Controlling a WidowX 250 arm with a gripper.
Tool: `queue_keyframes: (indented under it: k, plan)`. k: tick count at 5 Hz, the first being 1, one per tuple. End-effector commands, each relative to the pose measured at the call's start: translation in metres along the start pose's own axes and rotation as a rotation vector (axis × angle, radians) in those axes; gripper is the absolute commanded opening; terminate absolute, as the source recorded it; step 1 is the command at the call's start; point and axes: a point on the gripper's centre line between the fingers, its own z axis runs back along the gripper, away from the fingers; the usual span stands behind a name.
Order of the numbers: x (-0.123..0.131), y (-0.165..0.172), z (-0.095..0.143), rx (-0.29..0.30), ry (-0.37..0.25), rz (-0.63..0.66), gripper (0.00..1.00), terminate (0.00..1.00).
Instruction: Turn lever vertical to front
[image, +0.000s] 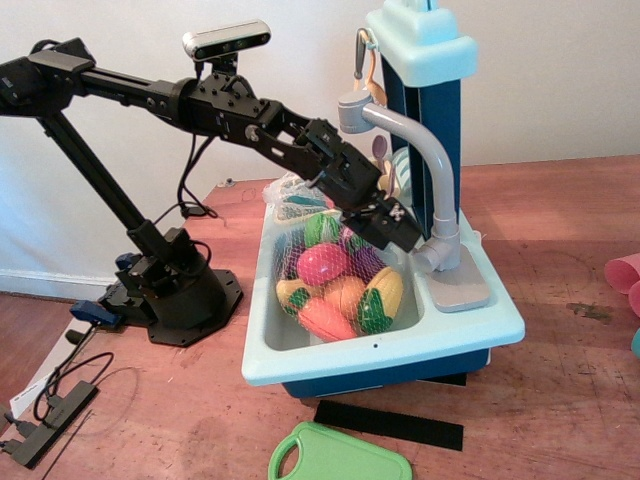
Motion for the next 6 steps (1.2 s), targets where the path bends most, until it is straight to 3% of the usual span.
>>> queue_keyframes:
  k: [1, 3, 6]
  plan:
    - [0.0093, 0.0016, 0.0198, -0.040, 0.003, -0.035, 1.00, 0.00]
    - [0.0065, -0.0010, 0.0135, -0.051, 0.041, -0.055, 1.00, 0.00]
    - [0.0065, -0.0010, 0.0135, -0.051, 0.041, -0.055, 1.00, 0.00]
